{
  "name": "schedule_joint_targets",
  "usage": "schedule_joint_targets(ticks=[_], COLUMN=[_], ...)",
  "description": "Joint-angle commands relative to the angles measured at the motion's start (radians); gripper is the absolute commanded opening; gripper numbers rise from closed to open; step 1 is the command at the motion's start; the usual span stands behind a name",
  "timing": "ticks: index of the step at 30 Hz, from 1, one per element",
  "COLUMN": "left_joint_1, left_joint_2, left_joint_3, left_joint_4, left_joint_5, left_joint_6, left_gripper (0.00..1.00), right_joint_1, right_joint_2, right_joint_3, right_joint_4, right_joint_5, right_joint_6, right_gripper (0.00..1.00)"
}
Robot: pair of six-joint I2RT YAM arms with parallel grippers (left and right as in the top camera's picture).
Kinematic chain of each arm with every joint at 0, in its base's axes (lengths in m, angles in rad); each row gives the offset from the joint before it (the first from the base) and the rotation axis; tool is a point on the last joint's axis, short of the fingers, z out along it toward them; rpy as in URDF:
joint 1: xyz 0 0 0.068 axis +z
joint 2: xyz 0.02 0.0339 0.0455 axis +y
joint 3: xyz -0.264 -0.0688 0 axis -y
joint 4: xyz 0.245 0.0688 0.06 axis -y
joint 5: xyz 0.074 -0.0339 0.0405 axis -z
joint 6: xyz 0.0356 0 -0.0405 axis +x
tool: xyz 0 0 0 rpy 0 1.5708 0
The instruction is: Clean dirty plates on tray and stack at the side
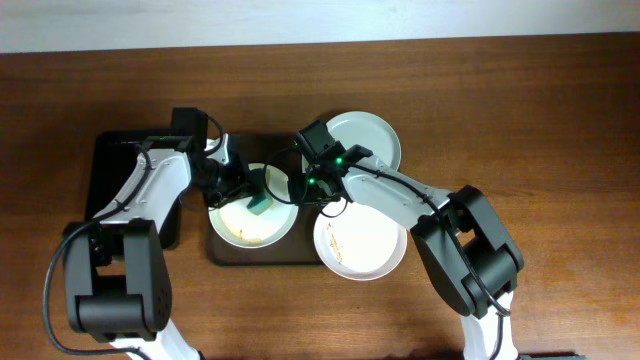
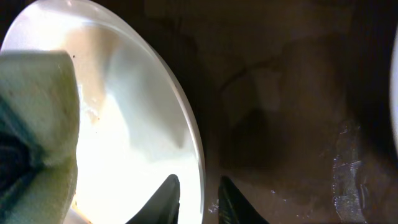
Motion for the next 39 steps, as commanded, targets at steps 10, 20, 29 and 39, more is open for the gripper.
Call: schedule_joint_targets(ticks=[10,20,29,39], left_joint_1=[0.003,0.069,0.145,0.137], left_joint_2=[0.006,0.006,0.006,0.006], left_joint_3=[0.013,0.166,0.262,0.262], left_joint_4=[0.0,-0.054,-0.04,-0.045], left_joint_5=[-0.059,-0.004,-0.008,-0.174], left_joint_6=[0.023,0.023,0.023,0.023], left_gripper=[0.01,0.0,0.01,0.01], right_joint_1=[-0.001,-0.074,-0.051,0.138], right_joint_2=[0.034,-0.125,-0.183,-0.183], right_joint_3=[0.013,0.111,0.302,0.318], right_joint_4=[0.0,-0.152,-0.439,-0.505], right_joint_5=[-0.012,0.135,0.465,1.097], right_joint_6=[-0.006,-0.12,-0.22,-0.181], right_gripper=[0.04,0.04,0.04,0.04])
